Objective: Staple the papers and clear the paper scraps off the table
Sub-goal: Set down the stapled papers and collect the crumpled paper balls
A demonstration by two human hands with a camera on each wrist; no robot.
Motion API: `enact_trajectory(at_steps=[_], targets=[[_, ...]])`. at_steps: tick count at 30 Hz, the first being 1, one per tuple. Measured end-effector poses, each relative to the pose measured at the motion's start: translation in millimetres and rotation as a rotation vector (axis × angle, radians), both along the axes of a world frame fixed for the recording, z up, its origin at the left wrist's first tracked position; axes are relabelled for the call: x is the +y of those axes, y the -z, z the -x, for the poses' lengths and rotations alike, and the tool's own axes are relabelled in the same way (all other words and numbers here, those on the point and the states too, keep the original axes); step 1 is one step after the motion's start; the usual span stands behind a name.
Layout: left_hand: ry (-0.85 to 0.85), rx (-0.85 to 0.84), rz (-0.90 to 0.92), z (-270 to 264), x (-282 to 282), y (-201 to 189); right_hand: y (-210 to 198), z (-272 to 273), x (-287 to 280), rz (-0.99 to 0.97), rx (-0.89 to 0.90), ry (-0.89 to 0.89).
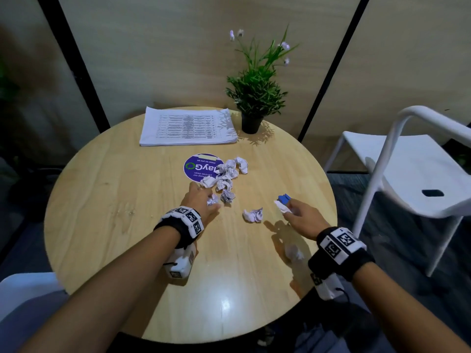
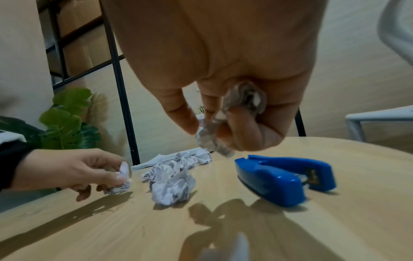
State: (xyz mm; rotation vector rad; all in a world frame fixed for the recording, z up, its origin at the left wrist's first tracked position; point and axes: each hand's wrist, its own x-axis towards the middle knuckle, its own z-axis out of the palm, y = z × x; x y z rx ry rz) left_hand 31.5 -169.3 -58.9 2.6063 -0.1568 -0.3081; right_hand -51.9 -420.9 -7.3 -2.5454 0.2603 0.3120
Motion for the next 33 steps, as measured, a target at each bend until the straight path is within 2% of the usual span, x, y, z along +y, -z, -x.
enact_trajectory(at_steps=[8, 16, 24, 29, 33], targets=[[-0.072, 0.011, 0.013, 14, 24, -16, 10, 37, -17, 0.174, 0.184, -0.064], [-0.070, 0.024, 0.038, 42, 21, -27, 28, 50, 10, 0.162, 0.248, -0.056], [-0.076, -0.033, 0.102, 65, 47, -52, 25, 48, 40, 0.194, 0.175, -0.058], [-0.069, -0.116, 0.103, 81, 86, -83, 5, 41, 69, 0.087, 0.100, -0.062], [-0.115, -0.174, 0.129, 95, 136, -107, -11, 28, 116, -0.063, 0.047, -0.127]])
